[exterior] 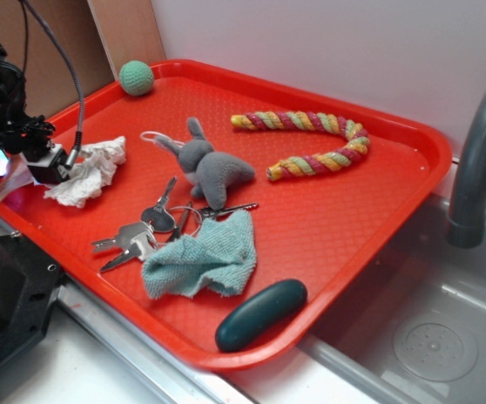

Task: Grab the shell.

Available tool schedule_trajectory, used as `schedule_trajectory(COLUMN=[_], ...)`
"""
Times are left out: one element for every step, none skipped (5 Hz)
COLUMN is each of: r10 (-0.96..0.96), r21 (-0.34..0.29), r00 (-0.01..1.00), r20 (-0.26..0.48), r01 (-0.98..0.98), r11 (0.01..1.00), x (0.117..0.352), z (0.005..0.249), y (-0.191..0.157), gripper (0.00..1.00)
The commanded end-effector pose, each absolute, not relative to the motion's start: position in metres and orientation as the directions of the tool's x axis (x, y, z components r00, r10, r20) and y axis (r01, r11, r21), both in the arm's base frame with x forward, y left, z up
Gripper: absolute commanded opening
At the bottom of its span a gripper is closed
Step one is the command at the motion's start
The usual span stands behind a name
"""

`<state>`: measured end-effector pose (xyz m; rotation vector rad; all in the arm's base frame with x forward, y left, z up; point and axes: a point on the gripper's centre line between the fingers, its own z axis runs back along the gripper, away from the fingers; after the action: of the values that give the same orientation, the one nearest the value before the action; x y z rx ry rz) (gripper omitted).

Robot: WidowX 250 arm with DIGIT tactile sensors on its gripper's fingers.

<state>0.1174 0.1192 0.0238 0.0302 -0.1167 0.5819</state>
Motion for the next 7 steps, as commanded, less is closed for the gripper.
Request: schedule_trajectory(r10=[0.449, 0.408, 0.376, 0.211, 0.100, 0.047, 0.039], r21=[0.049, 0.068, 0.076, 0.019, -0.069, -0.079, -0.094], r00=[0.890, 0.911, 0.924, 0.971, 0.982, 0.984, 0.987], r20=[0.083, 0.063, 0.071, 0.110, 0.160, 0.174, 0.156], r01=[-0.454, -0.412, -0.381, -0.215, -0.090, -0.033, -0.024], r11=[0.890, 0.909, 0.922, 0.976, 0.994, 0.996, 0.995], x=[0.113, 0.131, 0.128, 0.141, 0.160, 0.193, 0.216], z=[0.019, 0.020, 0.031, 0.081, 0.131, 0.181, 0.231], y=[0.117, 0.110, 0.109, 0.100, 0.084, 0.066, 0.064], gripper=[1.00, 0.00, 0.00, 0.00, 0.00, 0.00, 0.00])
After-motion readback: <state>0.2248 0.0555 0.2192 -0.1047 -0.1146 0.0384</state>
